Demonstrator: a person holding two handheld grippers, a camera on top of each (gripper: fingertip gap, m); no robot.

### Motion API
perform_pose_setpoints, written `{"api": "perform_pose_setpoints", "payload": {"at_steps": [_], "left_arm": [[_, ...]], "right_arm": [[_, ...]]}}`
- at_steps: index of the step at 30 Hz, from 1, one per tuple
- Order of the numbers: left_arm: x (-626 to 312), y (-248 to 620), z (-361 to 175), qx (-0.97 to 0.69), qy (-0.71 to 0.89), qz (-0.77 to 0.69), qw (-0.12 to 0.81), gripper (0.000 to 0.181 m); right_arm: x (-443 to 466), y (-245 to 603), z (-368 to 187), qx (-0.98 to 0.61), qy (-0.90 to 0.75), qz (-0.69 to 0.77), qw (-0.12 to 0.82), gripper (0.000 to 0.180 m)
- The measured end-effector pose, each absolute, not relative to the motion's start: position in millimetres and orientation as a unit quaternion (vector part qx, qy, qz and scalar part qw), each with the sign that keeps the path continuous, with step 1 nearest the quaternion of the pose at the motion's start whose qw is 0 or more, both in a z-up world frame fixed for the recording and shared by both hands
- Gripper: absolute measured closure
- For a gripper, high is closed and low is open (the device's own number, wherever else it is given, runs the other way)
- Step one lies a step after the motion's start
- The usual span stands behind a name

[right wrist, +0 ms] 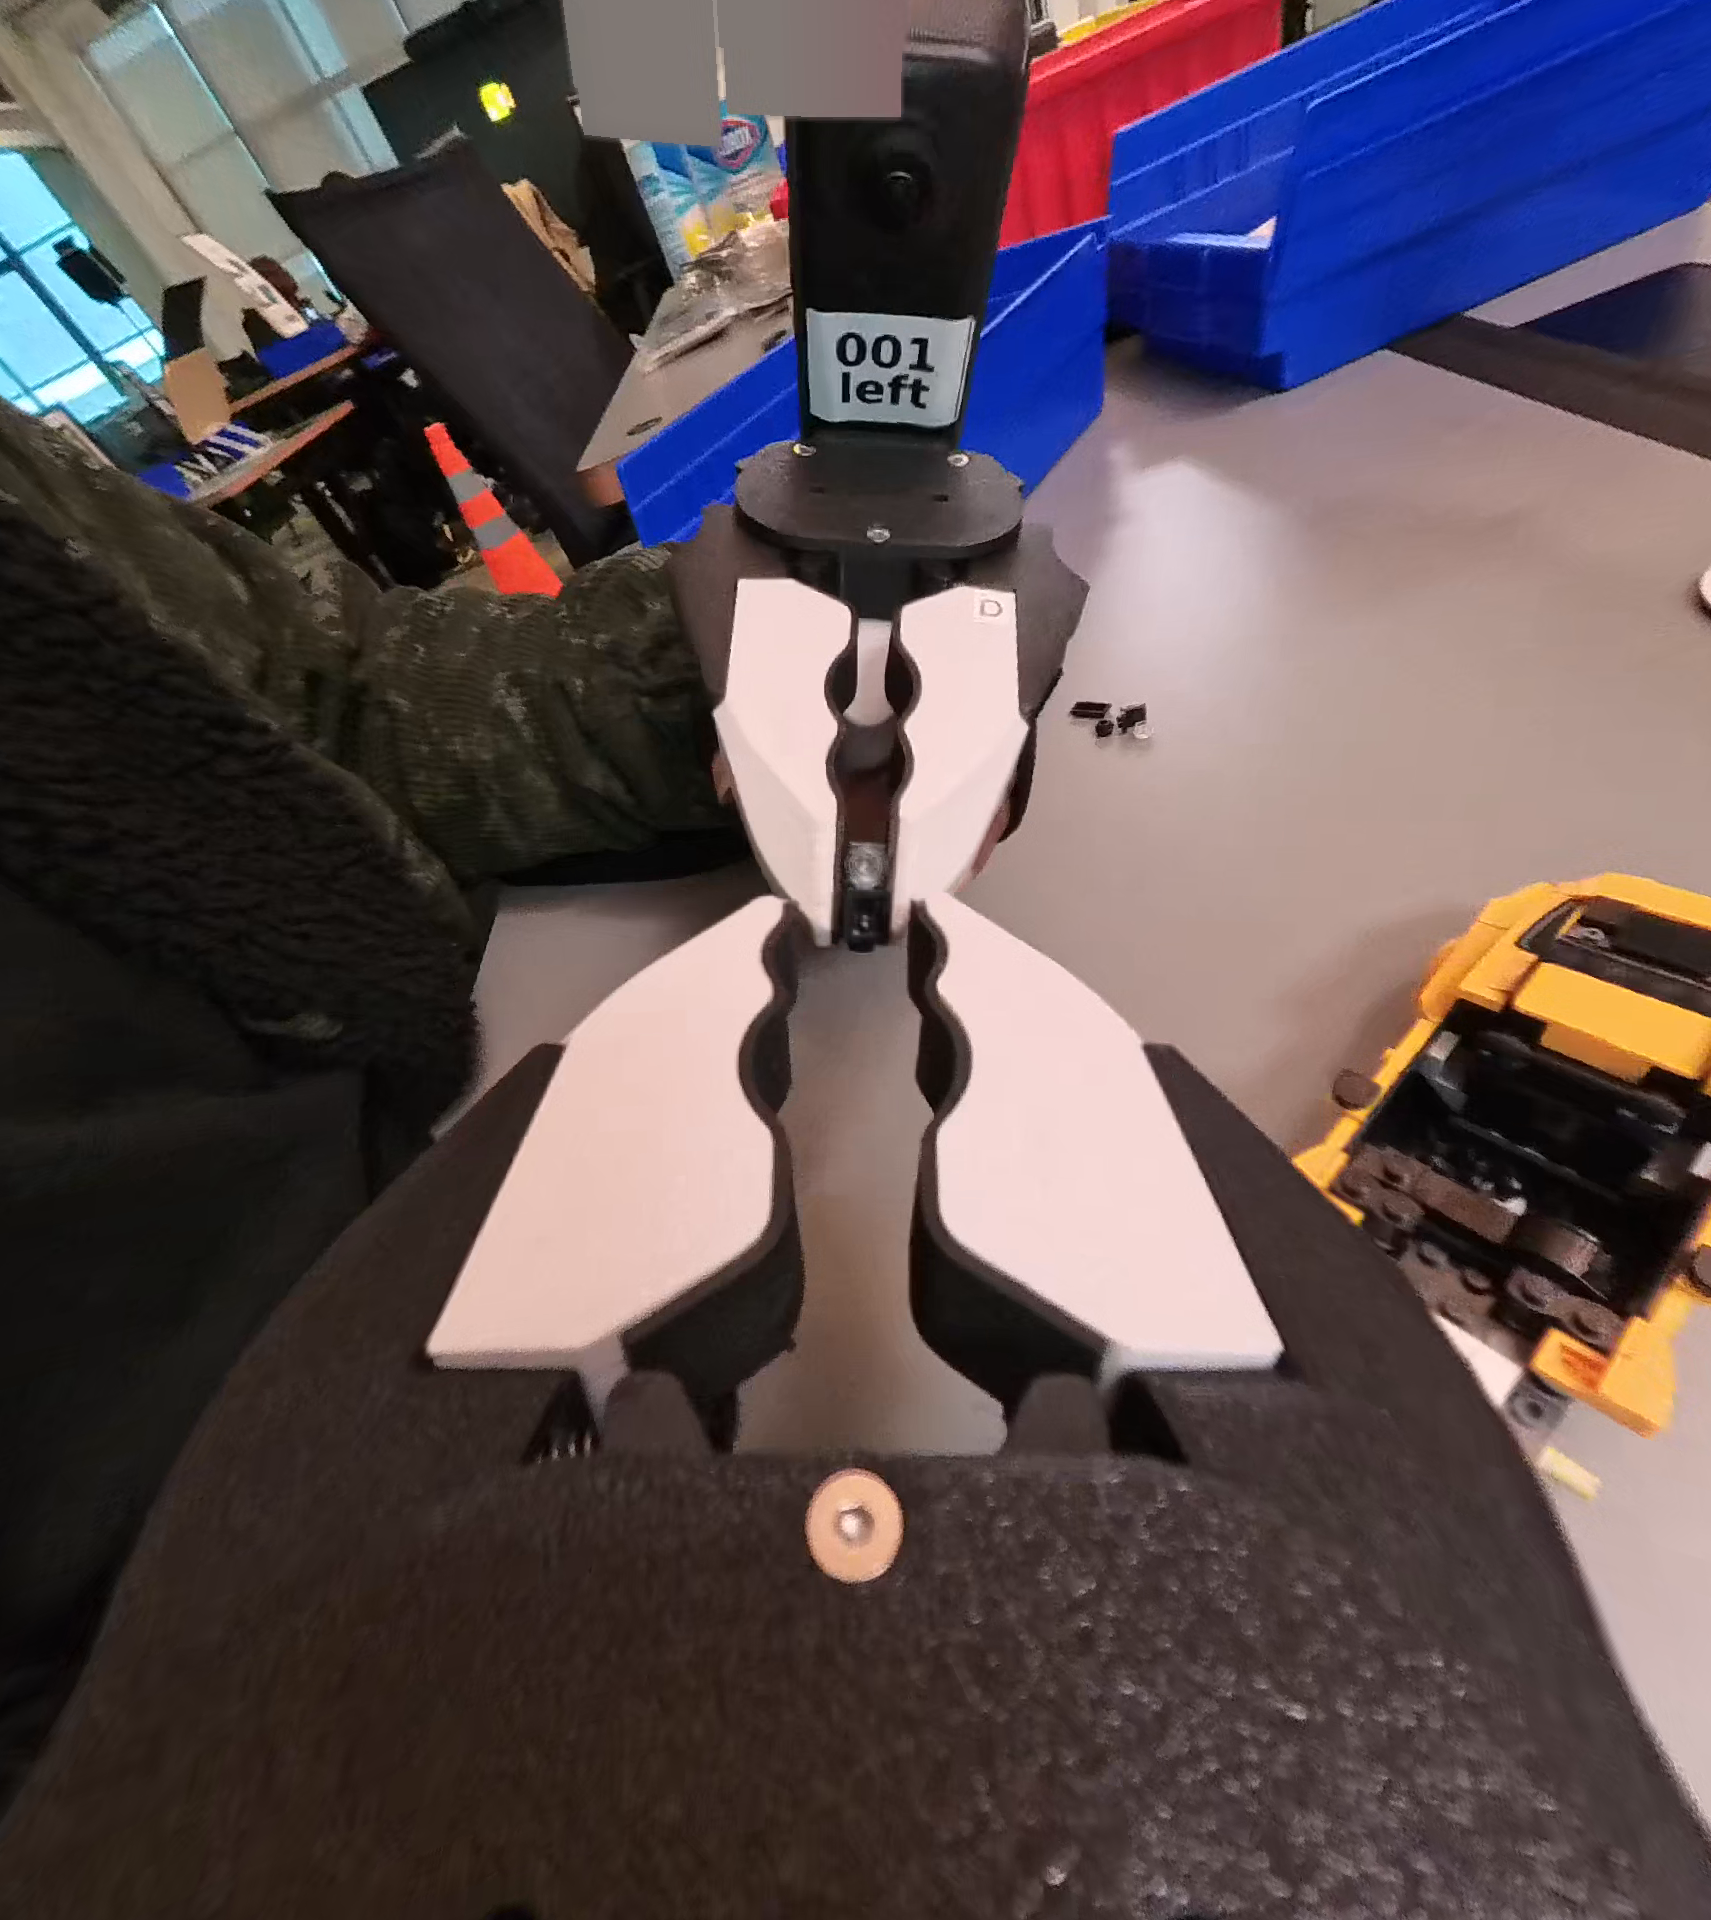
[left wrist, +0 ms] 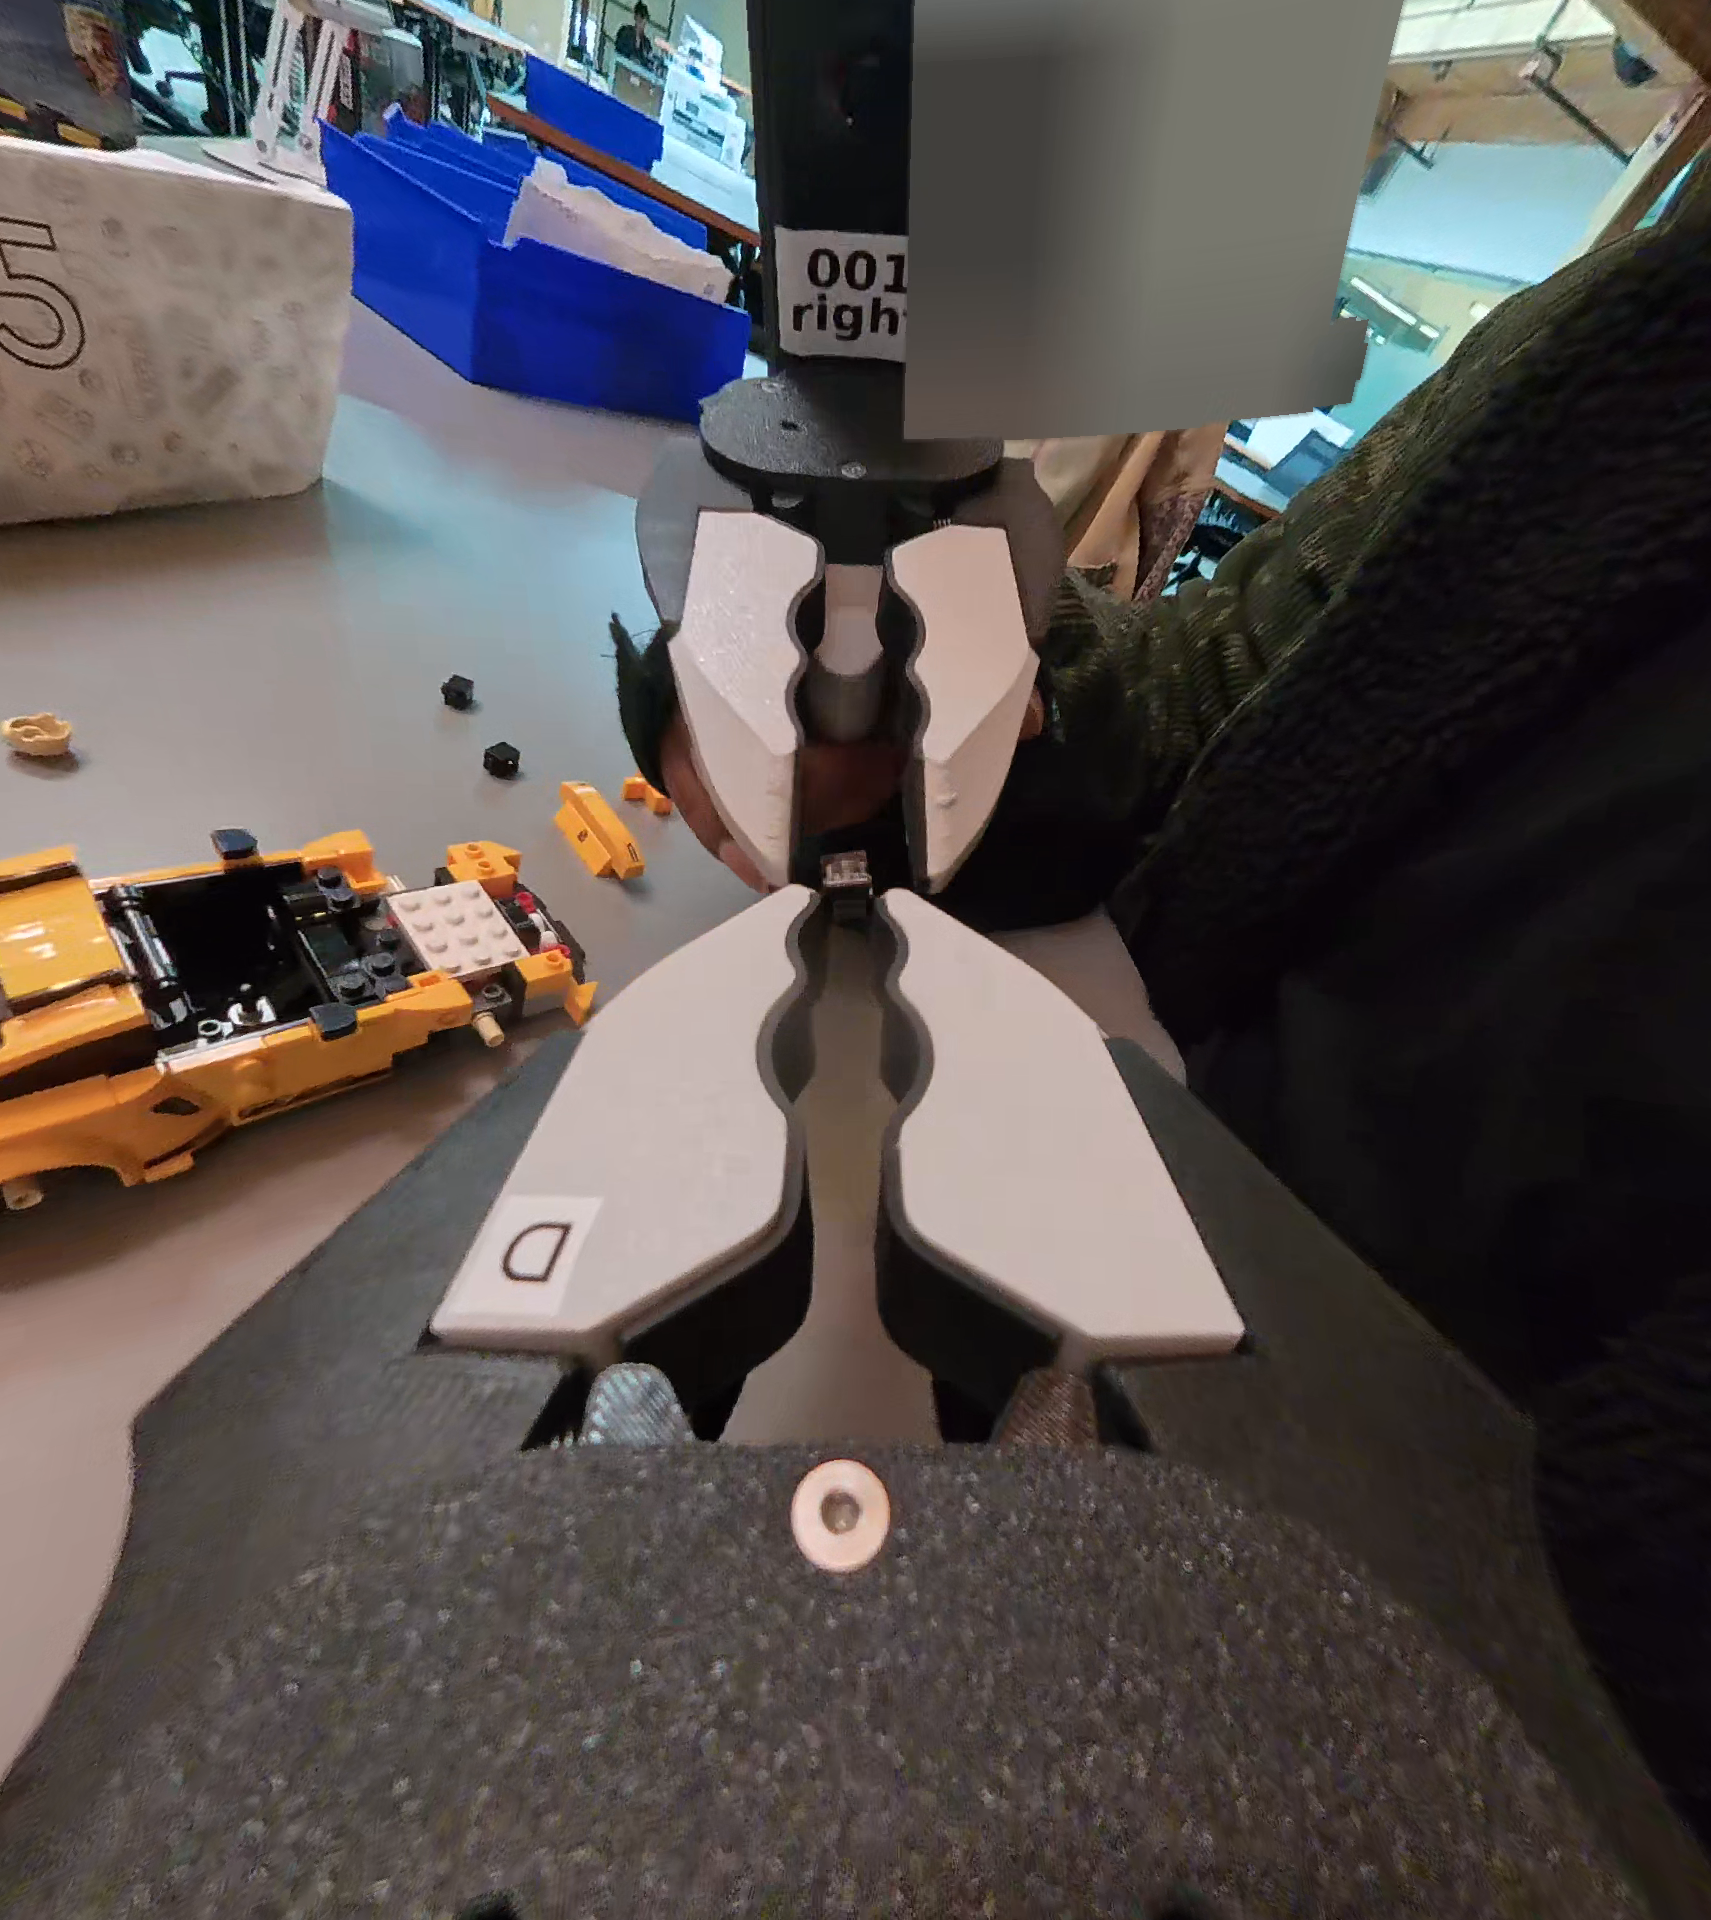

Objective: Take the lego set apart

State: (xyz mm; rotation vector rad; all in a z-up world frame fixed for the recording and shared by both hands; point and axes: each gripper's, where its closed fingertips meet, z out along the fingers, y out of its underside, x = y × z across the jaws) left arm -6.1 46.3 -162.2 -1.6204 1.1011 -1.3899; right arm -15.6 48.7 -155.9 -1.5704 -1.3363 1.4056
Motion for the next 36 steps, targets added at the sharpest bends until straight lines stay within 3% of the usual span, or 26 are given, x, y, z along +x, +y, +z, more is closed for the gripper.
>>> {"api": "perform_pose_setpoints", "payload": {"at_steps": [3,16,28,36], "left_arm": [[-5.4,44.5,-163.2,-0.633,0.435,-0.528,0.361,0.174],[-10.7,34.4,-161.7,-0.652,0.455,-0.486,0.365,0.174],[-49.0,36.0,-156.1,-0.676,0.392,-0.511,0.358,0.173],[-58.9,41.0,-153.0,-0.676,0.359,-0.532,0.362,0.174]], "right_arm": [[-15.5,48.0,-156.4,-0.598,-0.508,0.532,0.318,0.172],[-20.4,37.4,-154.0,-0.58,-0.505,0.571,0.288,0.172],[-17.3,62.6,-132.1,-0.574,-0.447,0.601,0.331,0.173],[-35.9,49.1,-132.0,-0.552,-0.435,0.65,0.288,0.173]]}}
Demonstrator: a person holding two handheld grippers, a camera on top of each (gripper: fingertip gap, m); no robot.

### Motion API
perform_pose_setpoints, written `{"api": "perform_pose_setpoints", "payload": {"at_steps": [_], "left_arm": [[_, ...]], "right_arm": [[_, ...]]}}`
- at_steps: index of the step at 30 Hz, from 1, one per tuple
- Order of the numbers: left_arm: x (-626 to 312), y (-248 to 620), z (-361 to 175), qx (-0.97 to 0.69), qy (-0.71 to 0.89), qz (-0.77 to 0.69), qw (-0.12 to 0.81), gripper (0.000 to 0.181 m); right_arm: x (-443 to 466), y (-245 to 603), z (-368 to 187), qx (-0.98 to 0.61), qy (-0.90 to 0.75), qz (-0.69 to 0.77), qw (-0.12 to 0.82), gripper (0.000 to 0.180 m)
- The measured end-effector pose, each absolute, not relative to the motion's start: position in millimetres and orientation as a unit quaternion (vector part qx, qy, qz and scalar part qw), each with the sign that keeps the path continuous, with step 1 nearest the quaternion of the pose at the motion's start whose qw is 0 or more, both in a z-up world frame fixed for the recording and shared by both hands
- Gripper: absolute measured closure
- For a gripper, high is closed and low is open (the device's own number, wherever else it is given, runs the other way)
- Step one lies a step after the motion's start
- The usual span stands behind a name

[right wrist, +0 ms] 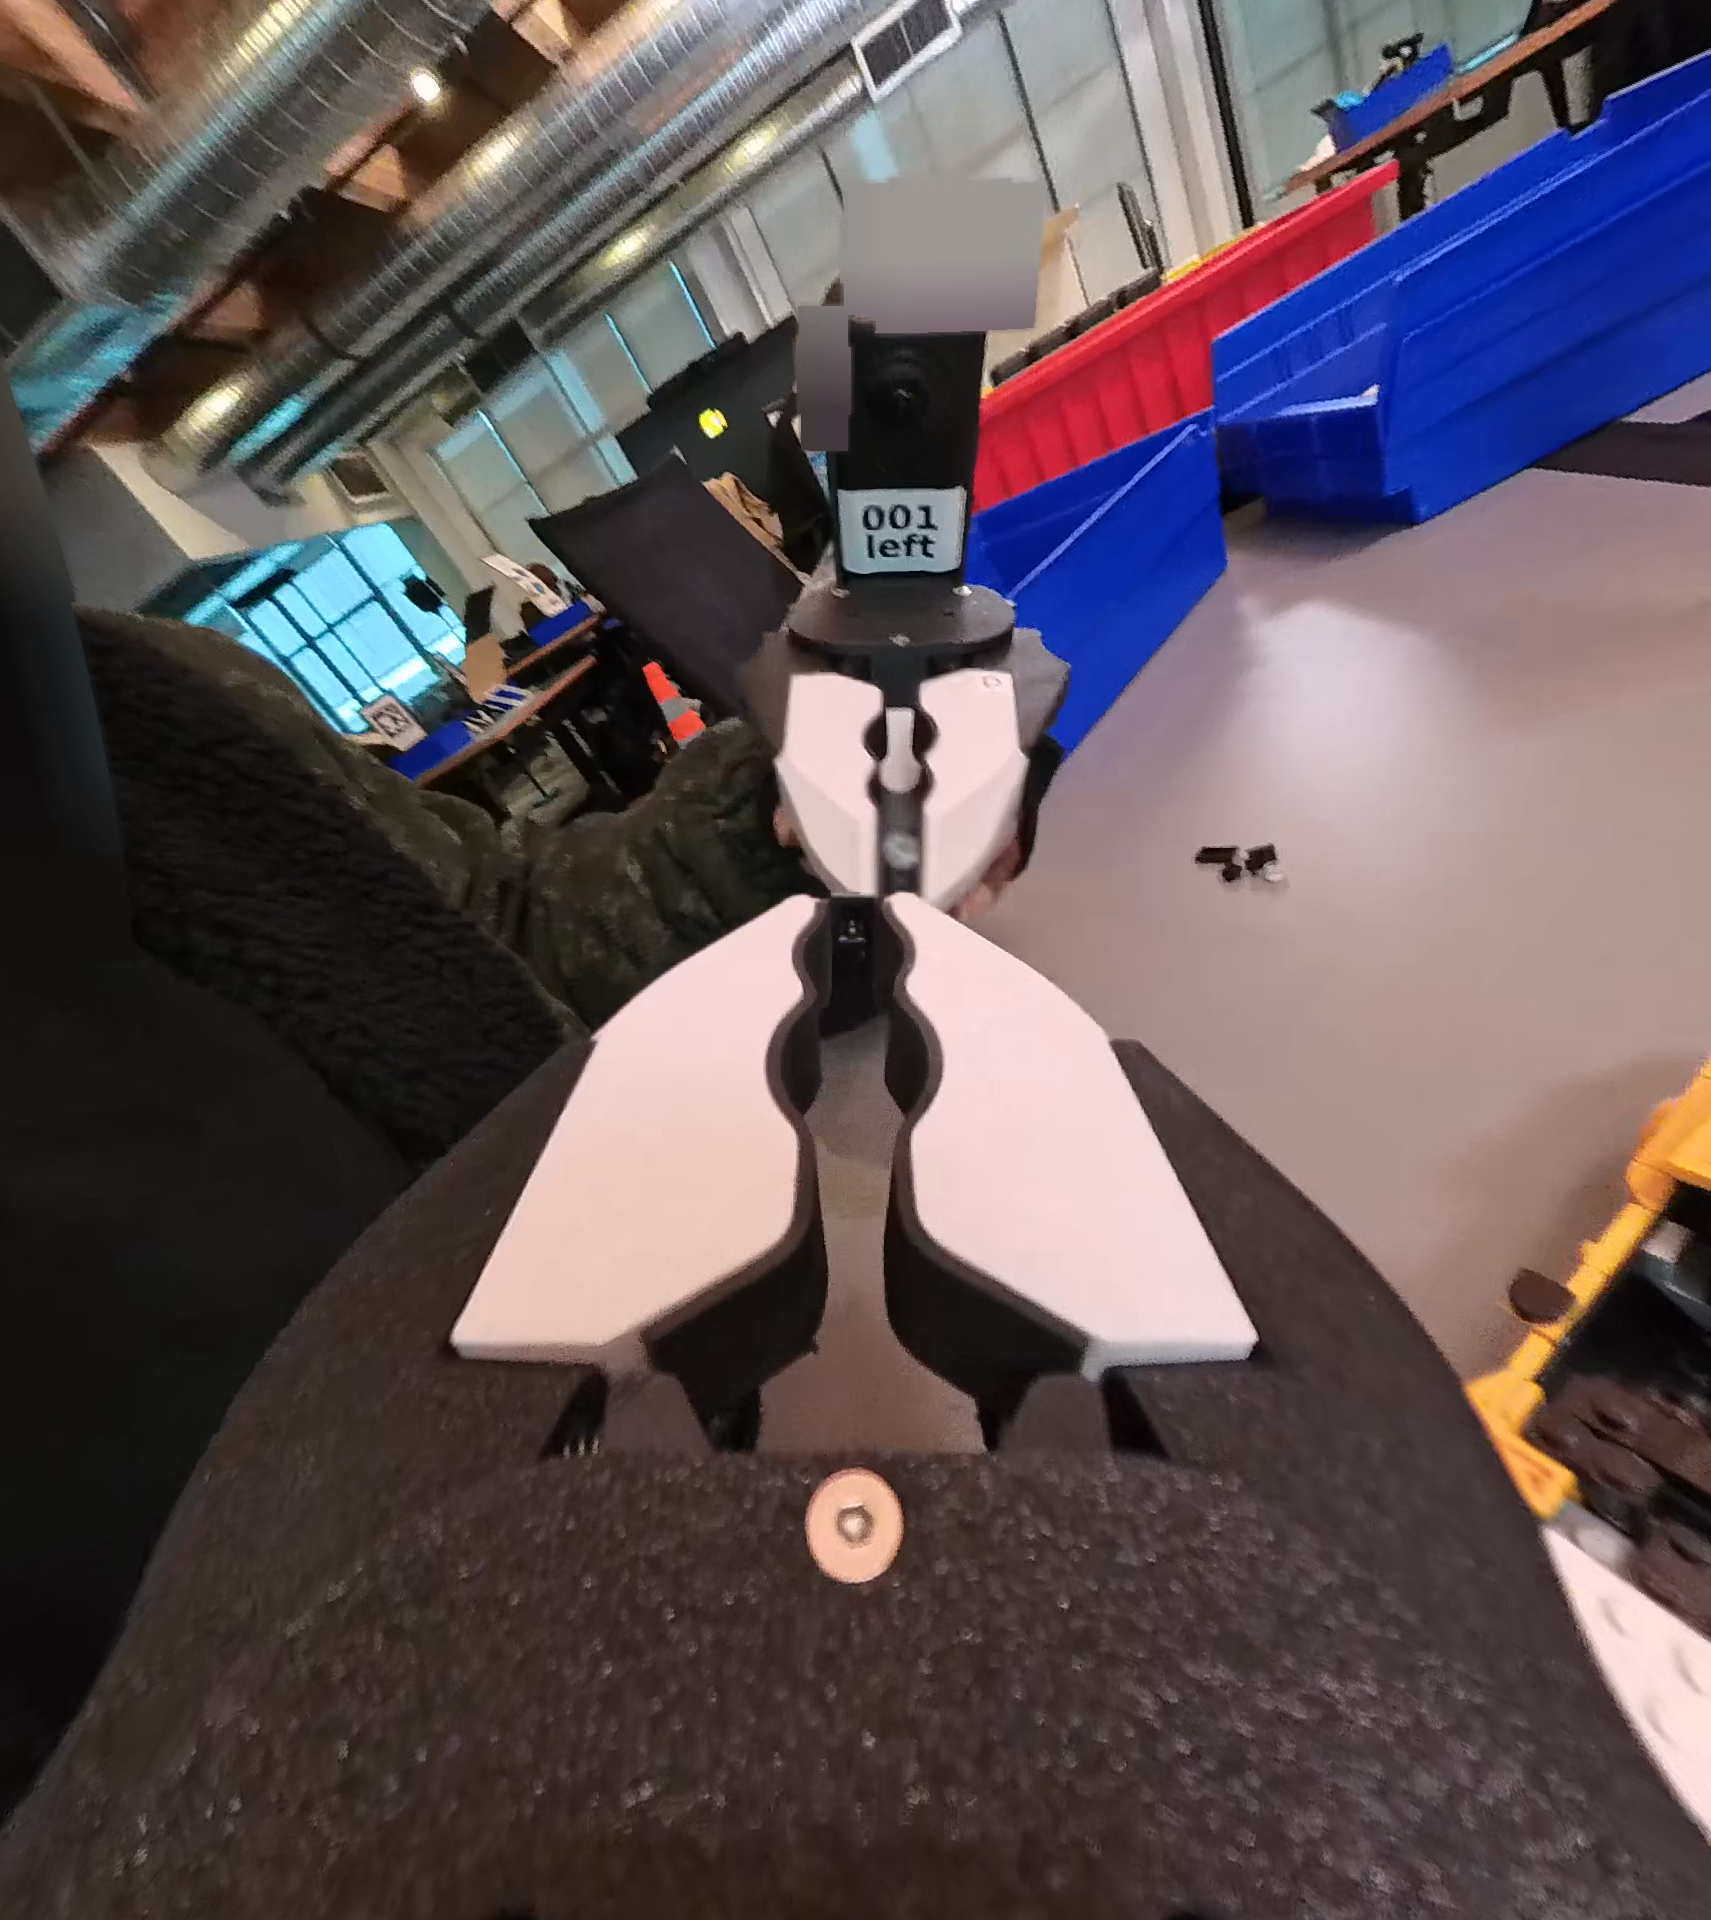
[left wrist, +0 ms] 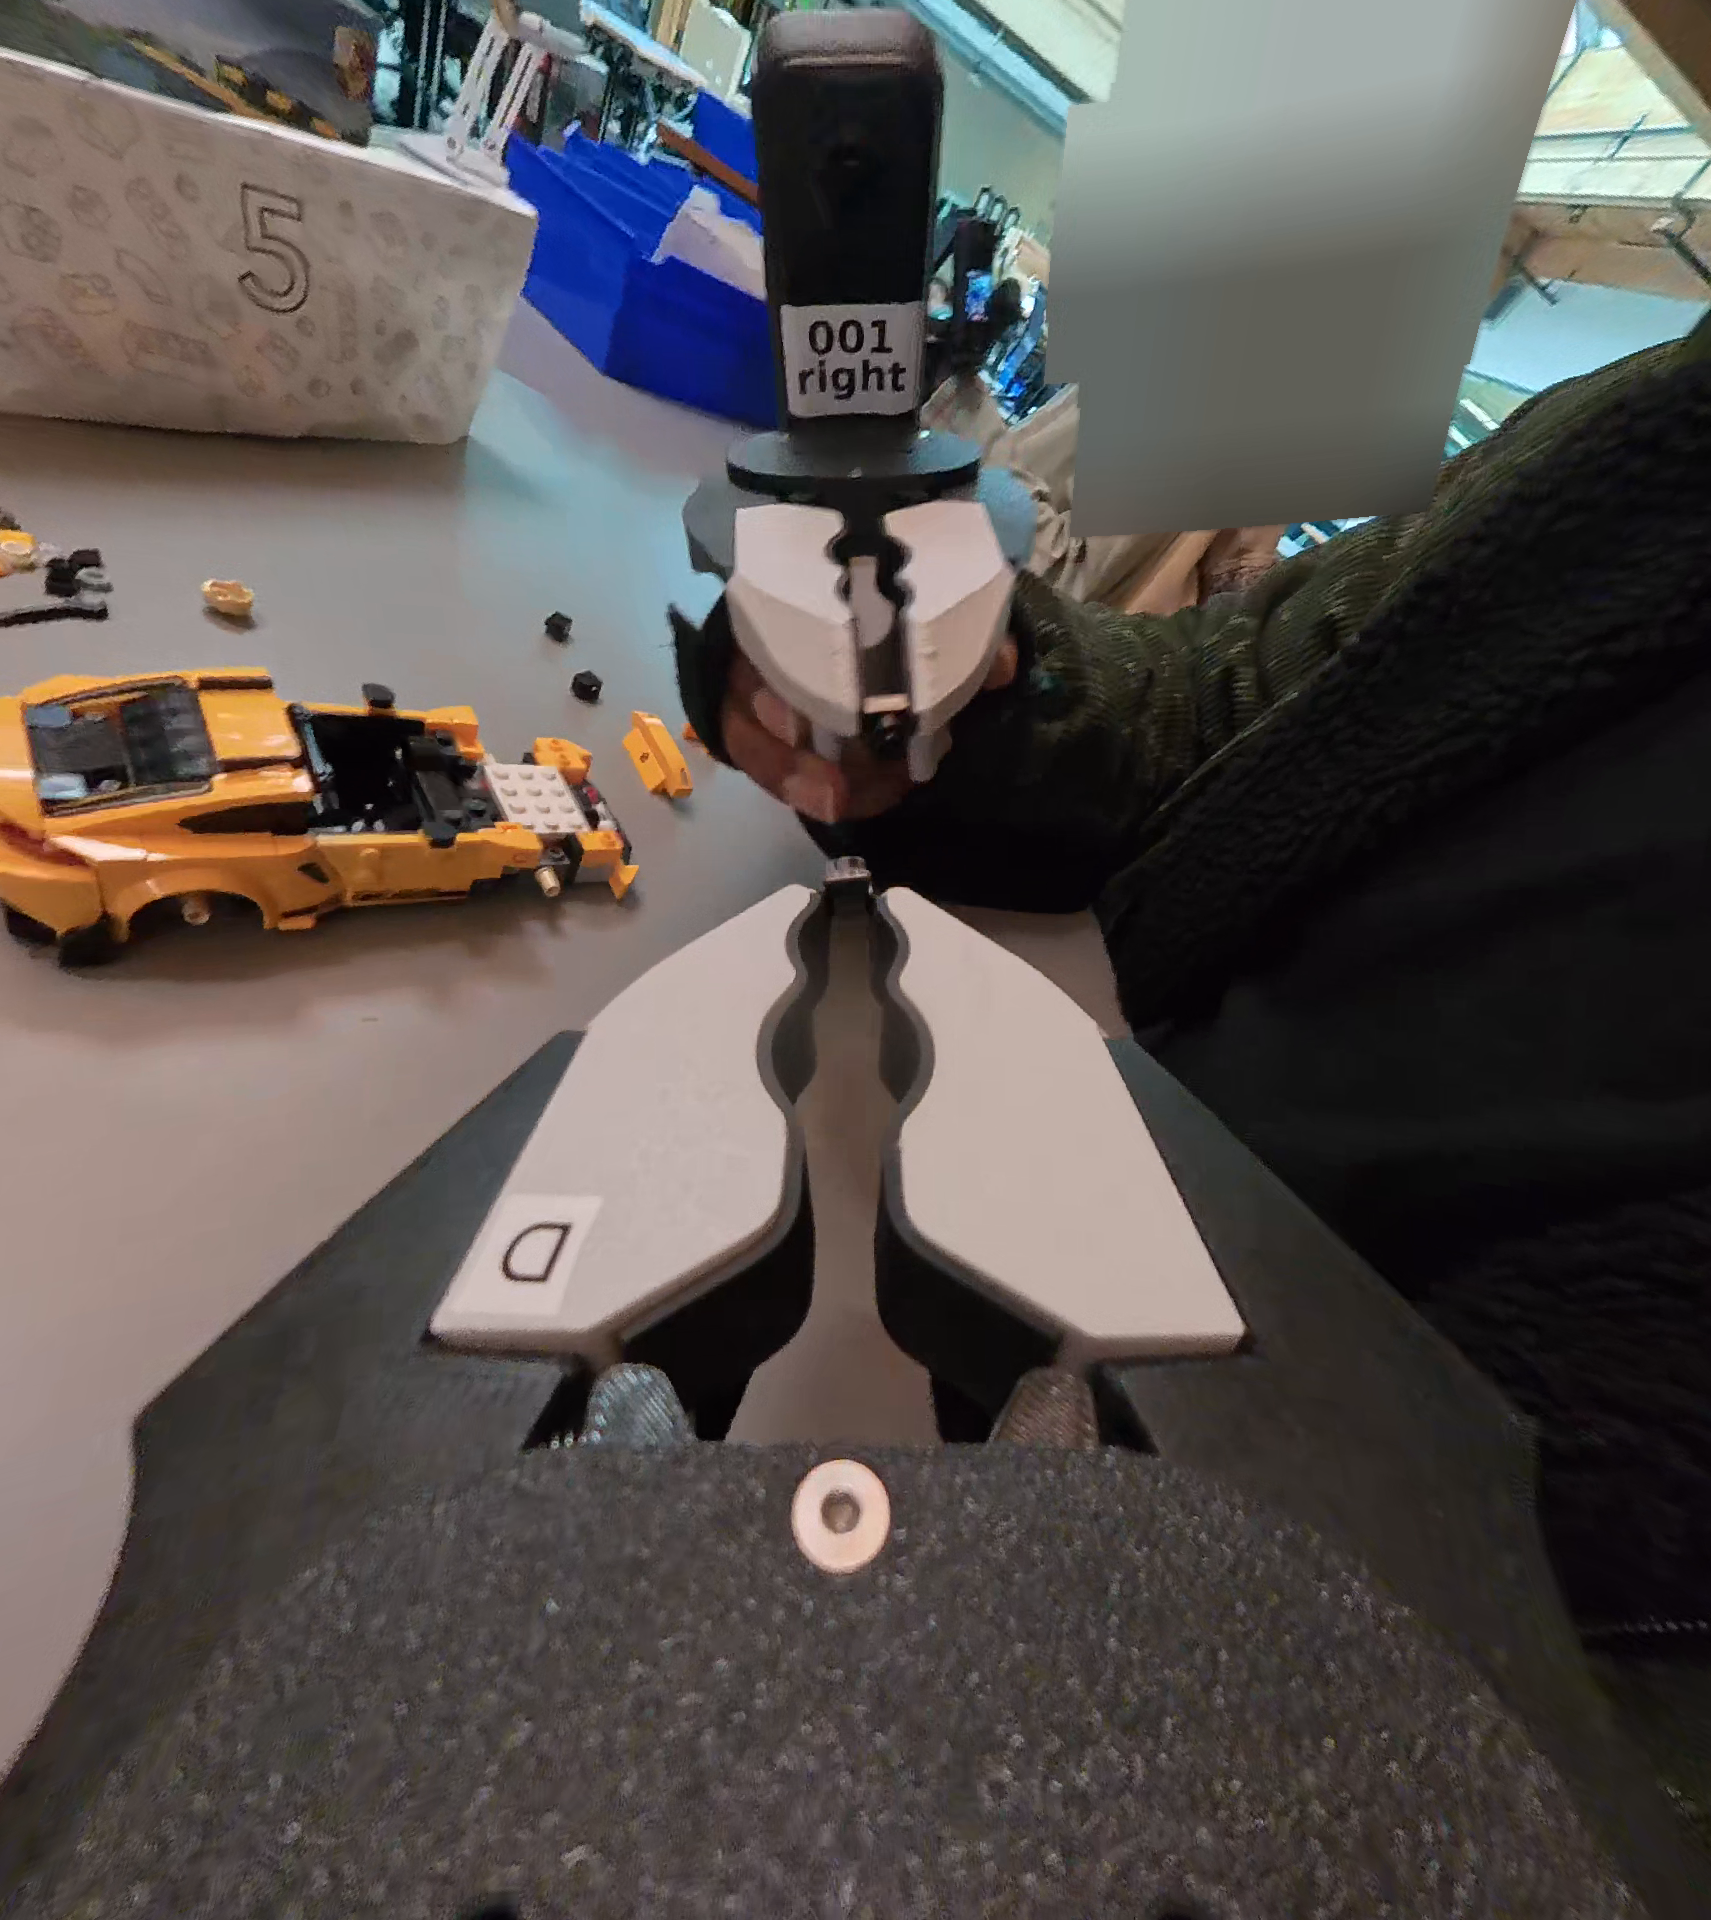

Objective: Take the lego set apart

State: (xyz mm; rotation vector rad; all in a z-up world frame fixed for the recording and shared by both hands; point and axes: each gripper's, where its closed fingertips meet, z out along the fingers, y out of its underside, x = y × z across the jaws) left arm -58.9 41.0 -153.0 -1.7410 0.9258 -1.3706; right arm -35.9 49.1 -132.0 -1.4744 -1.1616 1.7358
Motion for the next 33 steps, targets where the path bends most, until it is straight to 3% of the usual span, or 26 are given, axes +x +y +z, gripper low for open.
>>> {"api": "perform_pose_setpoints", "payload": {"at_steps": [7,12,21,33], "left_arm": [[-97.1,73.2,-232.3,-0.817,0.381,-0.295,0.317,0.173],[-129.2,82.6,-250.8,-0.848,0.386,-0.205,0.299,0.174],[-106.0,63.4,-253.7,-0.814,0.447,-0.241,0.284,0.174],[-65.9,22.4,-264.8,-0.751,0.545,-0.286,0.24,0.15]], "right_arm": [[-38.6,46.9,-130.3,-0.543,-0.422,0.672,0.276,0.172],[-36.9,48.3,-134.5,-0.546,-0.421,0.671,0.273,0.172],[-41.5,55.6,-166.2,-0.6,-0.459,0.587,0.293,0.172],[-45.6,48.9,-181.7,-0.608,-0.49,0.557,0.285,0.172]]}}
